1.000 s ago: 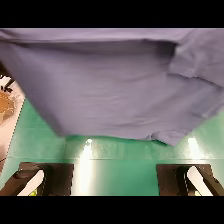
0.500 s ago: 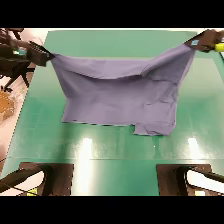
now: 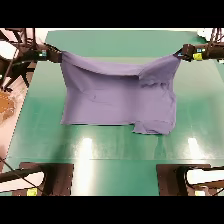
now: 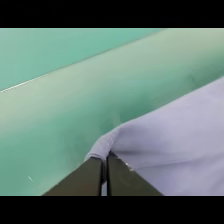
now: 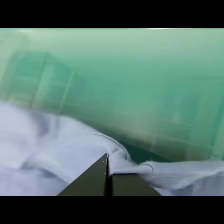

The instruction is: Fold the shirts.

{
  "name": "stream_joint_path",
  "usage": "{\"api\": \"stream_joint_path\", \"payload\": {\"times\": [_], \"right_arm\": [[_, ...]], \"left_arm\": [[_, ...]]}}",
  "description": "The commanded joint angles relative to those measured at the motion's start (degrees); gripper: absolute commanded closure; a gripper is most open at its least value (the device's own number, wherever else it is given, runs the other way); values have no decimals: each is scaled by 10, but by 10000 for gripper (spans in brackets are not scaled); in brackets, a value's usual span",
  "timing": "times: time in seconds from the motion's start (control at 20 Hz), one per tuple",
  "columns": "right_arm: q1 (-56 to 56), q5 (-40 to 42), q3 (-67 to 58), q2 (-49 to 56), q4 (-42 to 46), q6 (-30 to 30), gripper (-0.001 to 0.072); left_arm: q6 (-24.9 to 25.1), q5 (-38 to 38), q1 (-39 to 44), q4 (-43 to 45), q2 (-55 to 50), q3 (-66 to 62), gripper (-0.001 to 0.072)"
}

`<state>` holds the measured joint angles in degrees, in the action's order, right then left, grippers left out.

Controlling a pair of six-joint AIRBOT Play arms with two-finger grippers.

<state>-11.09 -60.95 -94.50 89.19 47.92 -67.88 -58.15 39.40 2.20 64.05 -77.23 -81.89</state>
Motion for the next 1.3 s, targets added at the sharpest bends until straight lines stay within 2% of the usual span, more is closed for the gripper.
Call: {"api": "stream_joint_path", "payload": {"times": [0.0,0.25,0.45,0.75,0.85,1.0,1.25], "right_arm": [[-14,54,-1,38,-3,16,697],[-18,57,0,84,-3,32,697],[-18,14,0,89,-2,34,698],[-18,-81,1,88,4,30,698],[-25,-83,24,79,3,10,699],[-41,-63,96,43,2,3,699],[-69,-28,181,2,2,28,698]], "left_arm": [[2,-51,0,2,-60,2,685],[1,-53,0,0,-118,2,685],[2,-35,0,3,-121,2,685],[-1,68,0,46,-121,3,686],[-9,79,0,49,-121,6,687],[-74,95,-2,92,-121,12,688],[-77,117,-2,96,-130,15,686]]}}
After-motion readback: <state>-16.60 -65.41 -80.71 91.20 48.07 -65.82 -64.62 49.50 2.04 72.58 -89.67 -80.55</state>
